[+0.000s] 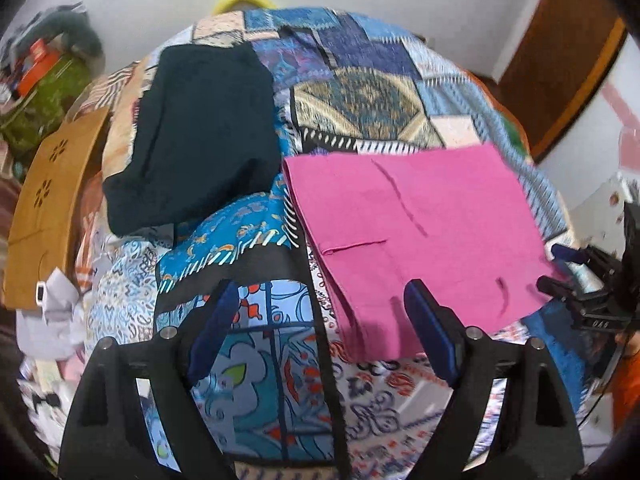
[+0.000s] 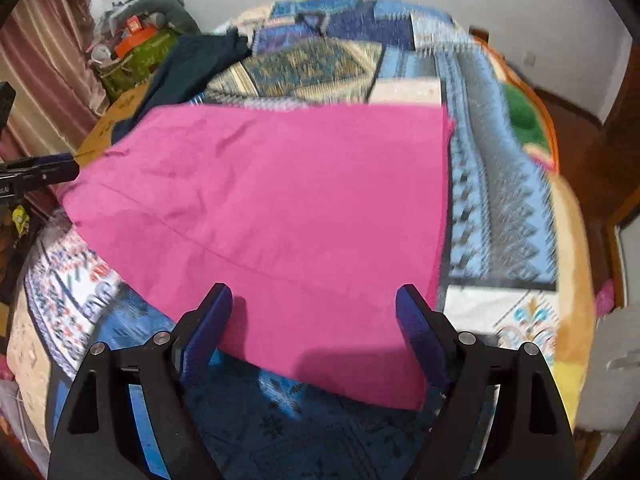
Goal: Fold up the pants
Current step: 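Release the pink trousers and flatten them with both open tools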
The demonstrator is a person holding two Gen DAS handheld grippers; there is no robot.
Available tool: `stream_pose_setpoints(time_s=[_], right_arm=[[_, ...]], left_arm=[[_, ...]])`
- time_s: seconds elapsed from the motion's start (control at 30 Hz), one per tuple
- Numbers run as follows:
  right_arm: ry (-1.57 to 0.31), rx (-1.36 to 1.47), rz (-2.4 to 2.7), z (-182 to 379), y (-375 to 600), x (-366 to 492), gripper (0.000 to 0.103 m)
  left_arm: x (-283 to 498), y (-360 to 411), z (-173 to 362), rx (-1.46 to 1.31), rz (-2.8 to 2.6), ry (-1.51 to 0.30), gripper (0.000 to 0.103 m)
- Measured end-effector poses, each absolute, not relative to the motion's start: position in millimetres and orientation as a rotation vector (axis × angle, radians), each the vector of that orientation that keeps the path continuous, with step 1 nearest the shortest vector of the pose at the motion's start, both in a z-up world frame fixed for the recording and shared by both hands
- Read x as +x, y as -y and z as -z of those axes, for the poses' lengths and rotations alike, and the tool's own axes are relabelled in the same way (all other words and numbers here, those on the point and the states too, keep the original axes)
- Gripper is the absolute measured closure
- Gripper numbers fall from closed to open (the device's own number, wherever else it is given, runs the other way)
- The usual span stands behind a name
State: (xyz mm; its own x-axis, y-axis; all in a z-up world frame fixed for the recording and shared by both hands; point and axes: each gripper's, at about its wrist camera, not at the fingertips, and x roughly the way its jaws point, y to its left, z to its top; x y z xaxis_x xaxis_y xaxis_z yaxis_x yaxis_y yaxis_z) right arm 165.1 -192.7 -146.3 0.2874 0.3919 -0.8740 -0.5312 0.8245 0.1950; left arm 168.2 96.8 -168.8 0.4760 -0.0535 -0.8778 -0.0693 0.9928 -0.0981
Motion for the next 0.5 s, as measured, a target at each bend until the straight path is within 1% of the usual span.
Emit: stream_pose_setpoints(time_s=[0.13,0.27,0.4,0.5], right_arm=[[-1.012,-0.112,-0.630,116.9,183.9,162.7,0.022],[-0.928,-0.094,-0.663,102.2,165.5,155.8,0.022],[-0.926,-0.116,-0.680,114.6,146.7,152.6,0.022],[-0.959,-0.132,-0.675,131.4,138.6,149.2,0.022]], left_arm=[[156.5,-88.3,150.4,-0.205,0.038,-1.030,0.018],[149.2,-72.9,147.0,-0.259,0.073,-1.018,0.018],[143.6,-60.2,157.1,-0.323,0.109,-1.053,0.018],[138.6,-57.2,167.2,-0.371,0.113,-1.085,0.018]])
